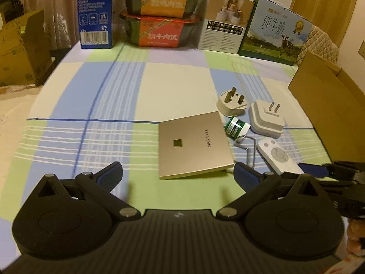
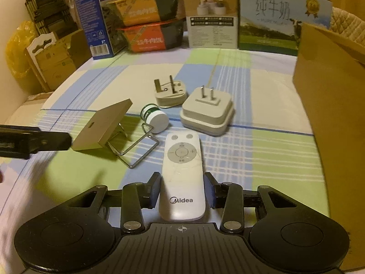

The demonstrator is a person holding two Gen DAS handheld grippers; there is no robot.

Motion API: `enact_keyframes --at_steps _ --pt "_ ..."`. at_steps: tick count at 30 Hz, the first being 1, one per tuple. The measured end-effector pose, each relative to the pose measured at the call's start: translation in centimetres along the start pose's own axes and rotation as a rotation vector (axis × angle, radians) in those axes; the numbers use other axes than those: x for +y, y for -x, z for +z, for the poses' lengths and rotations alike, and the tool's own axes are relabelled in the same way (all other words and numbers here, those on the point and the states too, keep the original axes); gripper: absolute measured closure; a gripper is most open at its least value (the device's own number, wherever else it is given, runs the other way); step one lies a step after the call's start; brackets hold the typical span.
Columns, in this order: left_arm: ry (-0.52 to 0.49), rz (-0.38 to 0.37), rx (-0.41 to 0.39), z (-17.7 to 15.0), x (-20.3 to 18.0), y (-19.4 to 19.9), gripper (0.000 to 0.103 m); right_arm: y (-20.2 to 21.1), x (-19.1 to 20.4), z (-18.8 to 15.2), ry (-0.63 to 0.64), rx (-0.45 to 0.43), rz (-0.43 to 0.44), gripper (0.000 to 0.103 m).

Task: Organize rigid objects
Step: 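Grasp the white Midea remote with the right gripper while the left gripper grasps the gold TP-LINK box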

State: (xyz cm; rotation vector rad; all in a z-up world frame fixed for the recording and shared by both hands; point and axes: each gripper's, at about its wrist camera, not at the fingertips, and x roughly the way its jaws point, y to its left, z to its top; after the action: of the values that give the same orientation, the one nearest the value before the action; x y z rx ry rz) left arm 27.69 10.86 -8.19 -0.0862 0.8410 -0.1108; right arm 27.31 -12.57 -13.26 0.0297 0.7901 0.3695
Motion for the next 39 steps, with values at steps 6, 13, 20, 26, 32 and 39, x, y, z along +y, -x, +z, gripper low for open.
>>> enact_keyframes --at_steps 6,13,20,26,32,39 --pt "0.029 -0.041 0.004 0.9 -0.7 -2.1 0.001 1.5 -0.9 -0.4 0.017 0.000 -0.038 0.066" --pt "0.044 -0.042 0.040 1.3 -1.0 -4.5 0.011 0.6 -1.9 -1.4 0.035 0.040 -0.063 0.066" --pt "0.074 -0.045 0.043 1.4 -0.6 -5.0 0.018 0.3 -2.0 -1.4 0.044 0.044 -0.070 0.066" --pt "0.073 -0.038 0.041 1.4 -0.7 -5.2 0.017 0.1 -2.1 -1.4 0.032 0.040 -0.055 0.051" --pt "0.060 -0.004 0.021 1.3 -0.4 -4.1 0.018 -0.3 -2.1 -1.1 0.032 0.020 -0.052 0.051" --pt "0.014 -0.001 0.002 -0.3 -0.9 -0.6 0.018 -0.3 -2.3 -1.2 0.052 0.008 -0.065 0.065"
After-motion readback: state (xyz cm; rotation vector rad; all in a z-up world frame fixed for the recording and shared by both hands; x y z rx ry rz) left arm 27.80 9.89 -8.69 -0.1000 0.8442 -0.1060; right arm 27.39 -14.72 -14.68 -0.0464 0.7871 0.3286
